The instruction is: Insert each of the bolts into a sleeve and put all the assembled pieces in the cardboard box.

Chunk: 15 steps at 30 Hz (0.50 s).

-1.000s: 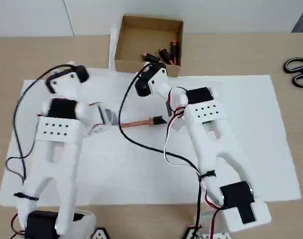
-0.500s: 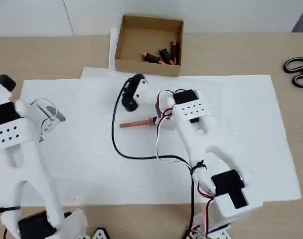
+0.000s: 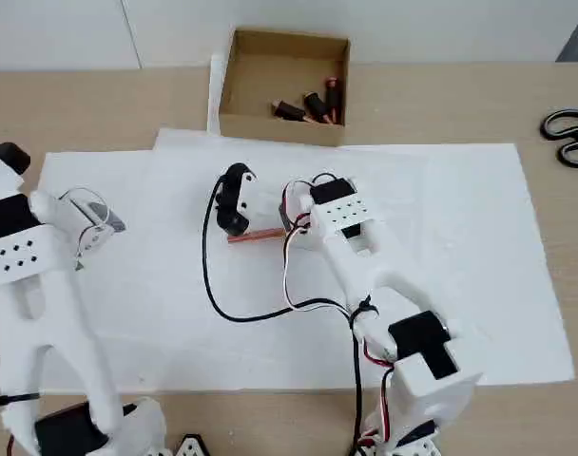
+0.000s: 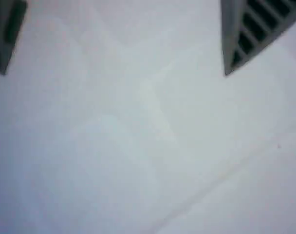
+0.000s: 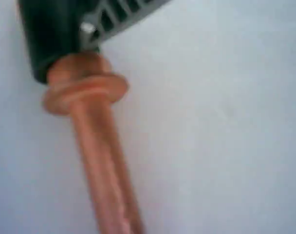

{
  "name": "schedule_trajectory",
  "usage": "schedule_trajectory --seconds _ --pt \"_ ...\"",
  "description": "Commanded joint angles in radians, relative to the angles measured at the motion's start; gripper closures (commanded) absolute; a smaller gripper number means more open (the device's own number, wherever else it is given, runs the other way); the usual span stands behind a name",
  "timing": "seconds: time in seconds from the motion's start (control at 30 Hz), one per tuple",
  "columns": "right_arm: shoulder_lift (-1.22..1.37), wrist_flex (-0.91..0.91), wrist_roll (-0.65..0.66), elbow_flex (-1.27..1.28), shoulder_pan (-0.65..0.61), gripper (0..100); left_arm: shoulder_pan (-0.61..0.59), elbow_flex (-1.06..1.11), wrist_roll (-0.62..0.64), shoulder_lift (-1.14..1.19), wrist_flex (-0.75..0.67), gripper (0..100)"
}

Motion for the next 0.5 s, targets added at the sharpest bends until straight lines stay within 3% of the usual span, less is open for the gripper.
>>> schedule_trajectory --seconds 0.0,0.47 --pt "0.025 -0.021 0.006 -0.008 -0.013 82.9 -0.003 -0.038 0.005 -0.041 0.005 73" --pt "0.114 -0.024 0.0 -0.002 -0.019 82.9 -0.002 -0.038 0.005 -0.034 0.005 73"
